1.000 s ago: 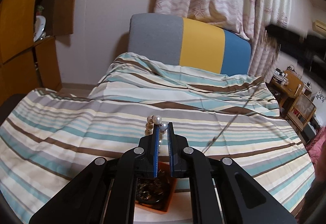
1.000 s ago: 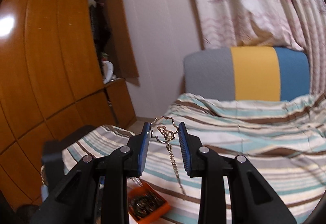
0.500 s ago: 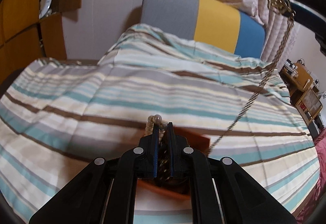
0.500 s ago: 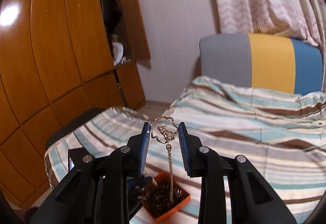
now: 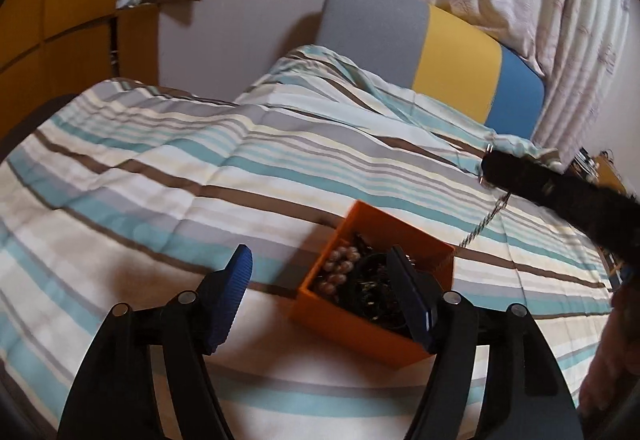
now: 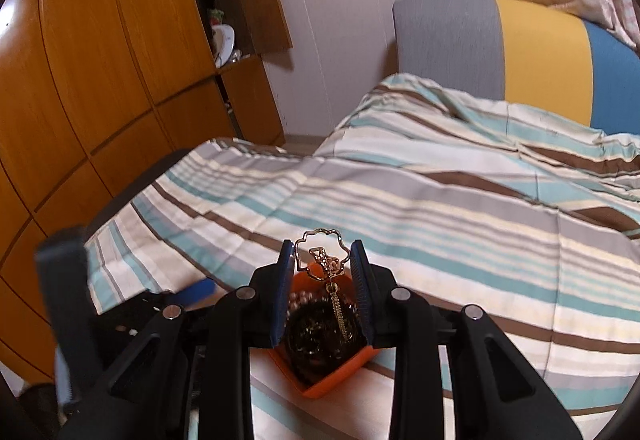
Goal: Organize jewelry
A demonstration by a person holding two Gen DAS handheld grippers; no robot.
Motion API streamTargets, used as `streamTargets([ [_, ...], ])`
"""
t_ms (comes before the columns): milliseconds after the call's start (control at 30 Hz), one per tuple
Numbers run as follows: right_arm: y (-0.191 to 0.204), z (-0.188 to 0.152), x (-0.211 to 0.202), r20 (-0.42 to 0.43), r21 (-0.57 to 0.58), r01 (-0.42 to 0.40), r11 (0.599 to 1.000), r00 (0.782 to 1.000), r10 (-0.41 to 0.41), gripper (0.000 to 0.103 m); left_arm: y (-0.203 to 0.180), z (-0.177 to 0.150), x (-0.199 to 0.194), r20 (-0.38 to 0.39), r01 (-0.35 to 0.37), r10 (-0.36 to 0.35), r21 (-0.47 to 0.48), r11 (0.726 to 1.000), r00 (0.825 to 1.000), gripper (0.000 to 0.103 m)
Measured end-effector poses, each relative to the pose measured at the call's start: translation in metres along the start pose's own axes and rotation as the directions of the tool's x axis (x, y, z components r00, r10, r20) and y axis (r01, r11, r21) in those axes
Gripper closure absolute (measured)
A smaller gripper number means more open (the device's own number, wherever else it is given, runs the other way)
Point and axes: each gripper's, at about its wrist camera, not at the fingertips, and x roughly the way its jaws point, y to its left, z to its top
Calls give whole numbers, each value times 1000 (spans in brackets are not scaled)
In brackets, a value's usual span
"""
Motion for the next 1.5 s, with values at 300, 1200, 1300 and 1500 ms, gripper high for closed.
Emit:
streamTargets([
  [300, -1, -24, 36, -93, -4, 8, 1000, 996, -8, 75, 17, -12, -24, 24, -109, 110, -46, 993, 994, 19],
  [1200, -23, -103, -55, -73, 195, 255, 947, 967, -246, 3, -25, -47, -83, 70, -209, 202, 122, 970, 977, 3],
  [1300, -23, -110, -73, -64, 210, 285, 935, 958, -278, 2, -29, -49, -94, 80, -217, 208, 131, 967, 975, 3],
  [1500, -14, -120, -103, -45, 198, 328, 924, 945, -325, 2, -30, -53, -105, 71, -216, 209, 132, 967, 975, 3],
])
